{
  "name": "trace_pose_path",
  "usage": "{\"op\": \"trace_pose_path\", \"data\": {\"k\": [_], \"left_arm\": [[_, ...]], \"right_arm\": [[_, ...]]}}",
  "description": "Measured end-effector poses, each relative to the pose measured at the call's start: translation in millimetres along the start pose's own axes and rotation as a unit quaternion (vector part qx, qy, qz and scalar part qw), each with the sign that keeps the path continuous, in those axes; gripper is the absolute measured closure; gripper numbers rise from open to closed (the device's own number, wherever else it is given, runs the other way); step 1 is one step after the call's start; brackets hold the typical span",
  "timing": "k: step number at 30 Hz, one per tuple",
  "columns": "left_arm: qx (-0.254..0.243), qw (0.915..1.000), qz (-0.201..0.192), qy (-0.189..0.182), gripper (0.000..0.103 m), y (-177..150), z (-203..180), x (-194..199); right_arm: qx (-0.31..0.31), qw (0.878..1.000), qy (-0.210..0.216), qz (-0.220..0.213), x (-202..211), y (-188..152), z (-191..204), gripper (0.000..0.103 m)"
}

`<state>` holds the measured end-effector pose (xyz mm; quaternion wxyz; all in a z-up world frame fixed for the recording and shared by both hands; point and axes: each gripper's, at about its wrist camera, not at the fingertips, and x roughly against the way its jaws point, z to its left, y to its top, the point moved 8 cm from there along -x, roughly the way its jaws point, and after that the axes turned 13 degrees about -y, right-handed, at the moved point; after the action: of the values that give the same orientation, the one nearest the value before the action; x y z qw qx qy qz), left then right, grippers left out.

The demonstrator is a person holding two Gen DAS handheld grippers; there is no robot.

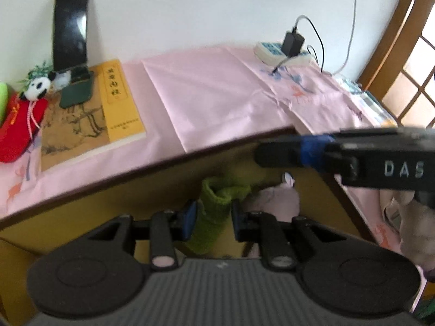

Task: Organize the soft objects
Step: 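Carry the green plush into the box and open both grippers, then move both grippers back to the printed cloth bag on the sheet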

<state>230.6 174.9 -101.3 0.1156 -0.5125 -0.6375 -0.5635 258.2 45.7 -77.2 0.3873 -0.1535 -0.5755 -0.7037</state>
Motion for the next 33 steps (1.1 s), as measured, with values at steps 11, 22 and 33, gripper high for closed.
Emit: {"op": "trace_pose_path", "data": {"k": [11, 22, 33], "left_arm": [[0.041, 0.9991, -0.005, 0.0, 0.087, 5.2, -6.6, 5.8], [0.05, 0.9986, -0.018, -0.008, 0.087, 9.1, -42.0, -18.7], [0.036, 0.9915, -0.093, 0.084, 0.087, 16.3, -73.7, 56.0]], "right_arm": [[-0.04, 0.999, 0.018, -0.021, 21.9, 6.1, -14.2, 0.095], [-0.053, 0.997, 0.047, -0.02, 44.2, -0.3, -37.7, 0.093], [-0.069, 0.994, 0.075, -0.024, 66.6, -3.6, -62.3, 0.093]]}}
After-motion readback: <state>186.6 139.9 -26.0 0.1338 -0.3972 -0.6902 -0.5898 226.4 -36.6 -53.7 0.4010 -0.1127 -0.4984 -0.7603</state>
